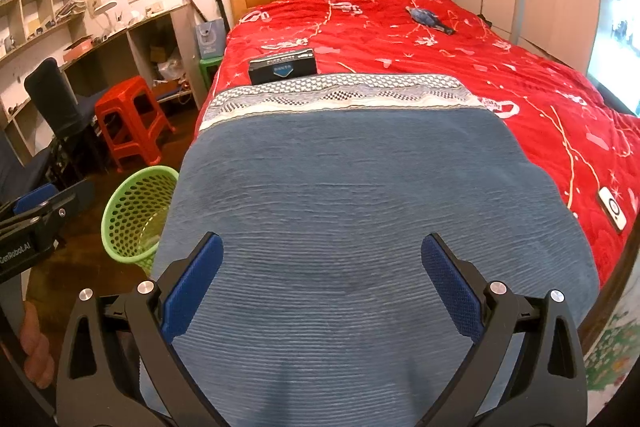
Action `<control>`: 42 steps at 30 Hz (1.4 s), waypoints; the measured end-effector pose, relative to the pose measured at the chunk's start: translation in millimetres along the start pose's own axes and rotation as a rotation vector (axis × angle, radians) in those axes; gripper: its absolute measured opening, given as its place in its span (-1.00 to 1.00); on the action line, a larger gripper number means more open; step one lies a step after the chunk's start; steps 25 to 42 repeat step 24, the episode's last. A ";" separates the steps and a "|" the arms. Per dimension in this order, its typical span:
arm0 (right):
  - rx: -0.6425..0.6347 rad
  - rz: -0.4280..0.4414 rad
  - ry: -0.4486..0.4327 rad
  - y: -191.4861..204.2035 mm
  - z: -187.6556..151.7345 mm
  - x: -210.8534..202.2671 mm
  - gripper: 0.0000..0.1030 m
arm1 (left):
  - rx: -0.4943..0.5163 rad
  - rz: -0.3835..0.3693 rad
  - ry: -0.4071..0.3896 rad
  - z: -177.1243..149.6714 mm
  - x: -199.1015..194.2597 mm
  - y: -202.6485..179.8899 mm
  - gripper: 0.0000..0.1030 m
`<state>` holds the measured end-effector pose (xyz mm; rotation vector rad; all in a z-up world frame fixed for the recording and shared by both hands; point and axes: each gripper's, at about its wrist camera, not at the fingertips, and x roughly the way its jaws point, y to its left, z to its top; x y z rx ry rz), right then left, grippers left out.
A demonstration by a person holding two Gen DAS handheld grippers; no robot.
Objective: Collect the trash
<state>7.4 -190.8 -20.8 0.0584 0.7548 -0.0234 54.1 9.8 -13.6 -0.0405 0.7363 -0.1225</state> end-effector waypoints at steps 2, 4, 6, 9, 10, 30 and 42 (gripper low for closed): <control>0.000 -0.001 0.002 -1.1 -0.4 0.7 0.91 | 0.002 0.000 0.002 -0.6 0.6 -0.1 0.86; 0.001 -0.002 0.003 -1.3 -0.4 0.9 0.91 | 0.002 0.000 0.003 -1.1 0.8 0.3 0.86; 0.001 -0.005 0.004 -1.0 -1.6 0.9 0.91 | 0.002 0.000 0.003 -0.8 0.7 -0.3 0.86; 0.002 -0.003 0.005 -0.4 -2.0 1.2 0.91 | -0.006 -0.006 0.009 -1.3 2.3 0.4 0.86; 0.001 -0.003 0.005 -0.1 -1.9 1.2 0.91 | -0.008 -0.006 0.008 -1.8 3.1 1.3 0.86; 0.005 -0.002 0.011 -2.3 -4.0 2.6 0.91 | -0.006 0.008 0.006 -4.1 3.6 2.0 0.86; 0.005 -0.002 0.011 -2.3 -4.0 2.6 0.91 | -0.006 0.008 0.006 -4.1 3.6 2.0 0.86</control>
